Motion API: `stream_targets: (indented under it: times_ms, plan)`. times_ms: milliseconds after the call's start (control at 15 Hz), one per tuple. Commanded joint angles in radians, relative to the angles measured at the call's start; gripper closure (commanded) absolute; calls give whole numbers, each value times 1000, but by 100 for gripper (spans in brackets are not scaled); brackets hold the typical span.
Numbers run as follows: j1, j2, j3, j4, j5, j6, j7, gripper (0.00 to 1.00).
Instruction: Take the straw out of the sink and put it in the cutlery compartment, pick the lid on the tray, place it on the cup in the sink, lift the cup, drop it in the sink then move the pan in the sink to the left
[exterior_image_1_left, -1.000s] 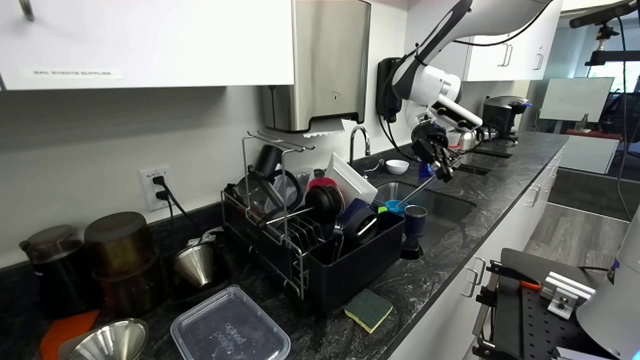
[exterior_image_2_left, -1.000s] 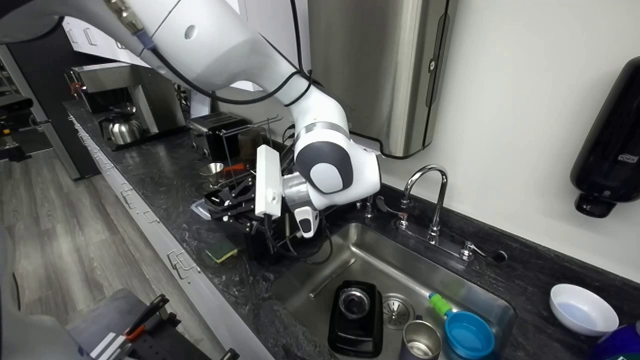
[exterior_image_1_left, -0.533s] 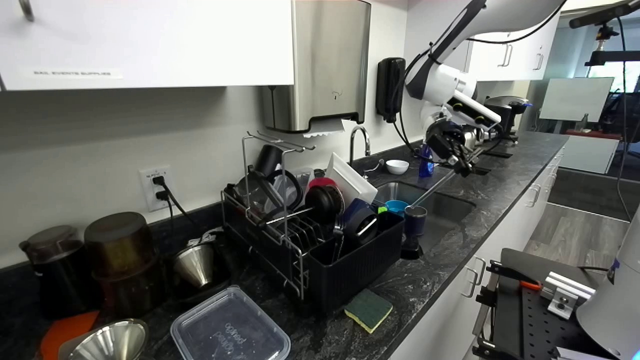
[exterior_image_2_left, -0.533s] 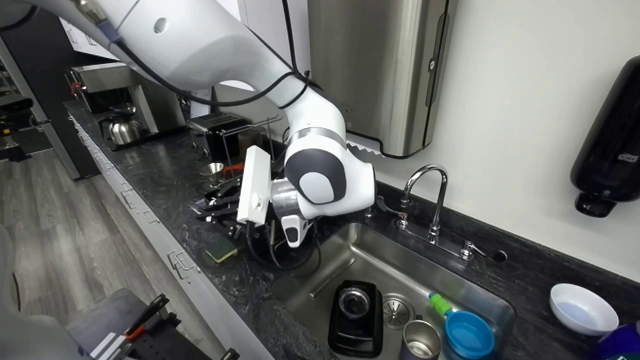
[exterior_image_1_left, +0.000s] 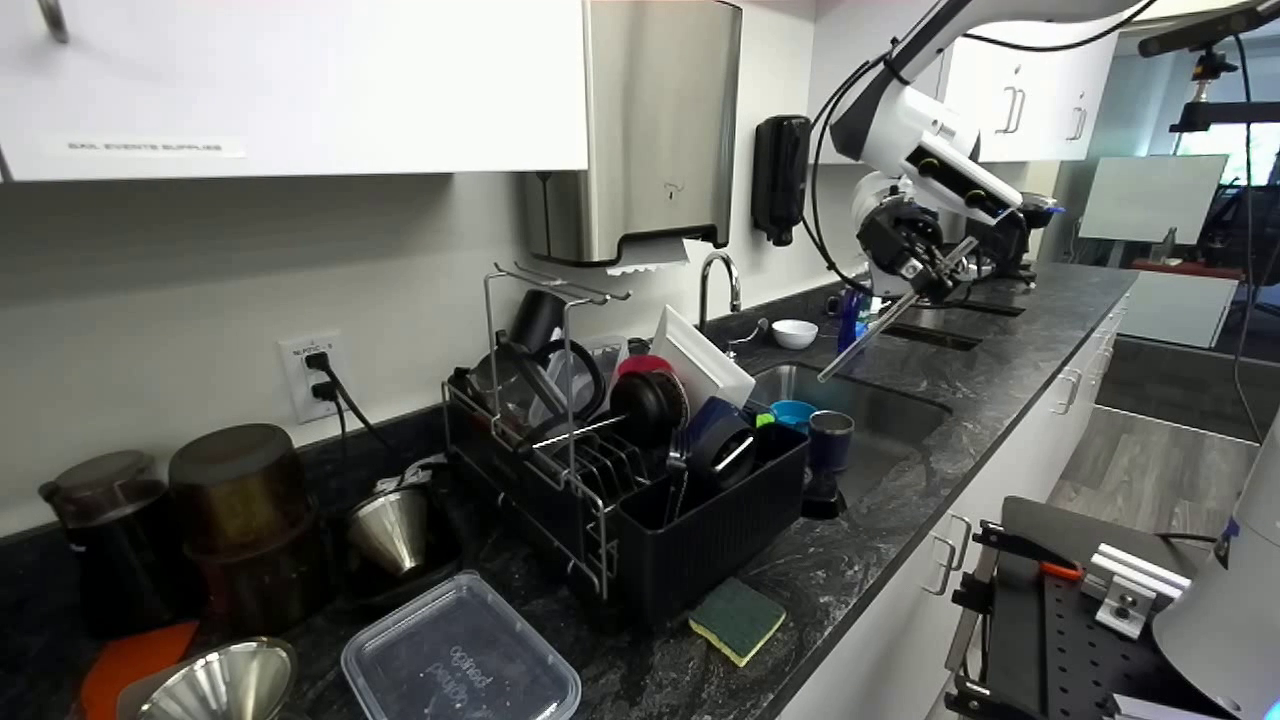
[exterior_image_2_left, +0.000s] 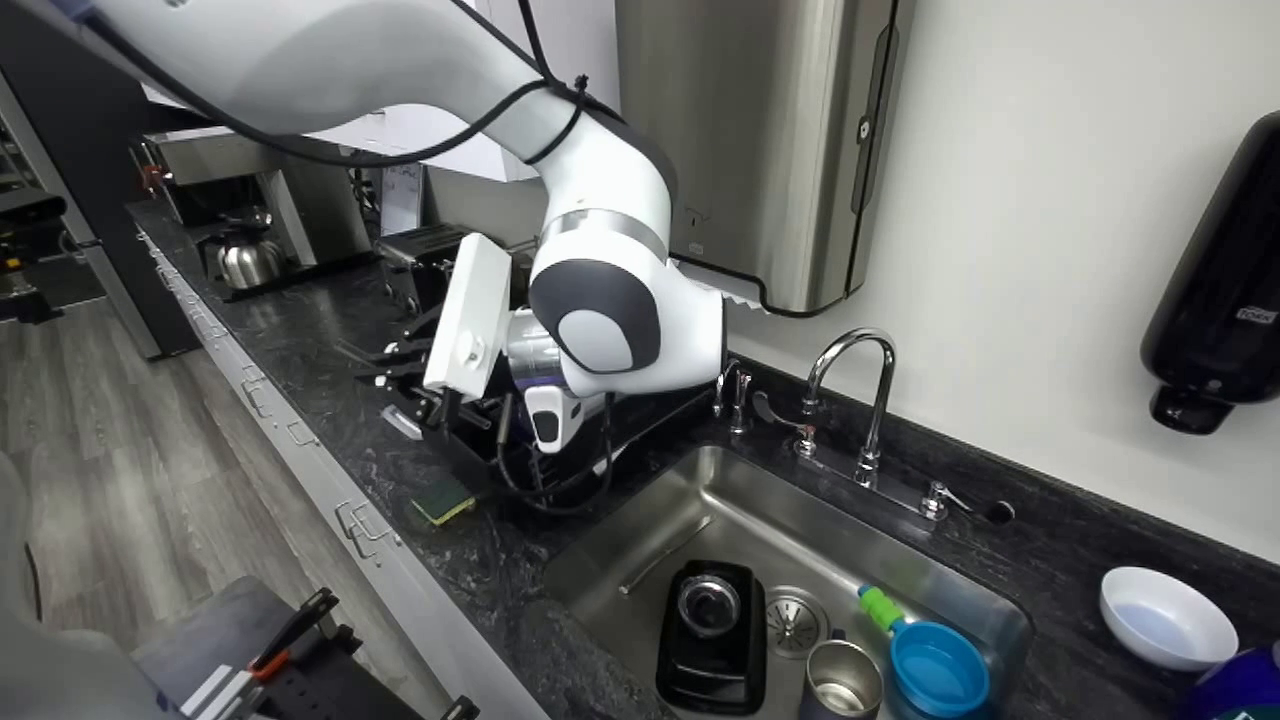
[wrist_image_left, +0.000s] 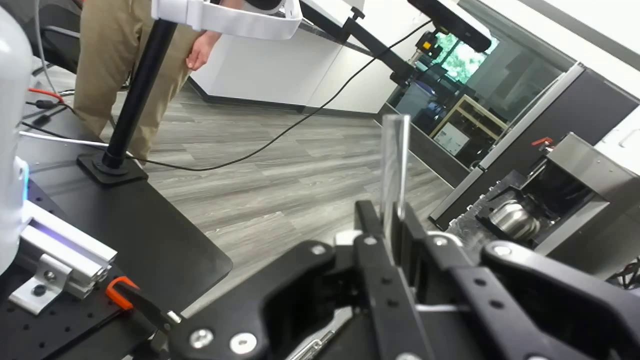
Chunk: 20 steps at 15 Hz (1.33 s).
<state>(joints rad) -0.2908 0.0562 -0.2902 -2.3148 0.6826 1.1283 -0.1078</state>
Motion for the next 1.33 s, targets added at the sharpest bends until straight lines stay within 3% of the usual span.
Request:
stream_targets:
  times_ms: [0,600,1267]
  plan:
    - [16,-41,11,-26,70,1,63,97]
    - [63,-11,47,-7,228,-13,160,97]
    - [71,74,47,-2,267,1,193,97]
